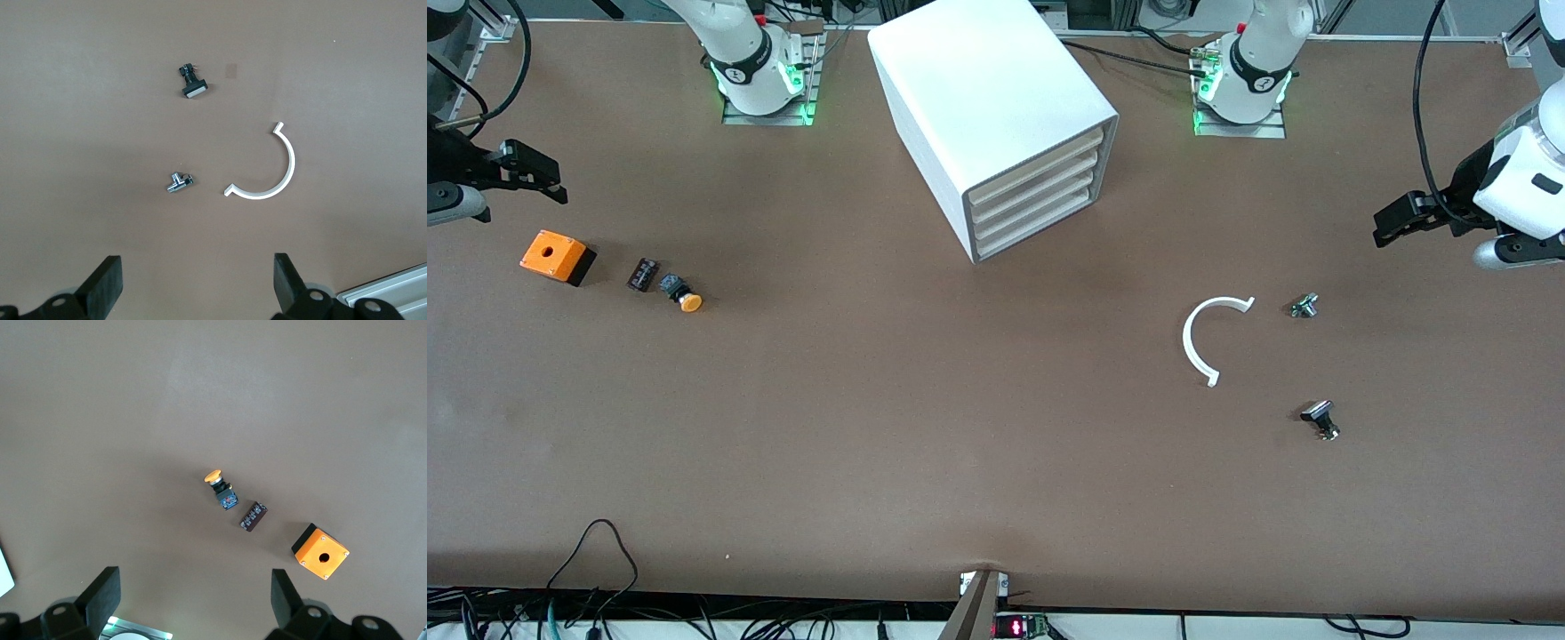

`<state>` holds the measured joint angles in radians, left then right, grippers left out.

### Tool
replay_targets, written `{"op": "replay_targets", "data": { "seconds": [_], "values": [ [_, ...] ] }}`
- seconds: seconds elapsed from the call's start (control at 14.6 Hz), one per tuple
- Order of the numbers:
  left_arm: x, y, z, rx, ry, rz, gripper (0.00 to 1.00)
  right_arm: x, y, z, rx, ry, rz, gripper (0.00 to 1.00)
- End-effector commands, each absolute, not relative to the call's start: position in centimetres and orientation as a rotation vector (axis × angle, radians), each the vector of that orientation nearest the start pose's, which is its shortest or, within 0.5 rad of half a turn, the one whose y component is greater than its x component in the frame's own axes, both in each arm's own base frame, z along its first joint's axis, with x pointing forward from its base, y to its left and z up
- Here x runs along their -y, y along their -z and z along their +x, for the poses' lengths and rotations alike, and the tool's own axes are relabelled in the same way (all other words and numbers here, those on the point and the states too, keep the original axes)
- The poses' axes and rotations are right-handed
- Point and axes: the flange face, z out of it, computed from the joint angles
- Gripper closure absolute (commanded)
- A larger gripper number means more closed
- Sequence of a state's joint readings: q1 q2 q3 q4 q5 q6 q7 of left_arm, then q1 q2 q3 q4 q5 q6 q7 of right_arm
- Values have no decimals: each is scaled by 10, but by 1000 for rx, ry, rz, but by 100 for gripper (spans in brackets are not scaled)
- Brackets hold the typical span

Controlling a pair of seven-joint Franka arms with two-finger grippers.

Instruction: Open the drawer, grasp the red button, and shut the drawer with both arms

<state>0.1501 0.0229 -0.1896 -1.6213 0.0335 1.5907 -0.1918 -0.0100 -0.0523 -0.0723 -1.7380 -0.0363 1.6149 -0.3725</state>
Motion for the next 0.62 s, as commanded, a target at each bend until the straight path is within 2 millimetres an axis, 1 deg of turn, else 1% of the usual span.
{"op": "replay_targets", "data": {
  "seconds": [0.0, 0.14, 0.41, 0.48, 0.55],
  "values": [
    [16, -590, 561, 213, -59, -3078, 0, 48, -582, 529, 464, -105, -3106, 0],
    [17, -590, 566, 216, -46, -3086, 0, 48, -583, 529, 464, -105, -3108, 0],
    [15, -590, 565, 226, -49, -3091, 0, 51, -585, 530, 454, -97, -3107, 0],
    [16, -591, 565, 227, -47, -3092, 0, 52, -582, 533, 452, -104, -3107, 0],
    [16, -591, 565, 224, -47, -3091, 0, 51, -582, 537, 459, -101, -3109, 0]
  ]
}}
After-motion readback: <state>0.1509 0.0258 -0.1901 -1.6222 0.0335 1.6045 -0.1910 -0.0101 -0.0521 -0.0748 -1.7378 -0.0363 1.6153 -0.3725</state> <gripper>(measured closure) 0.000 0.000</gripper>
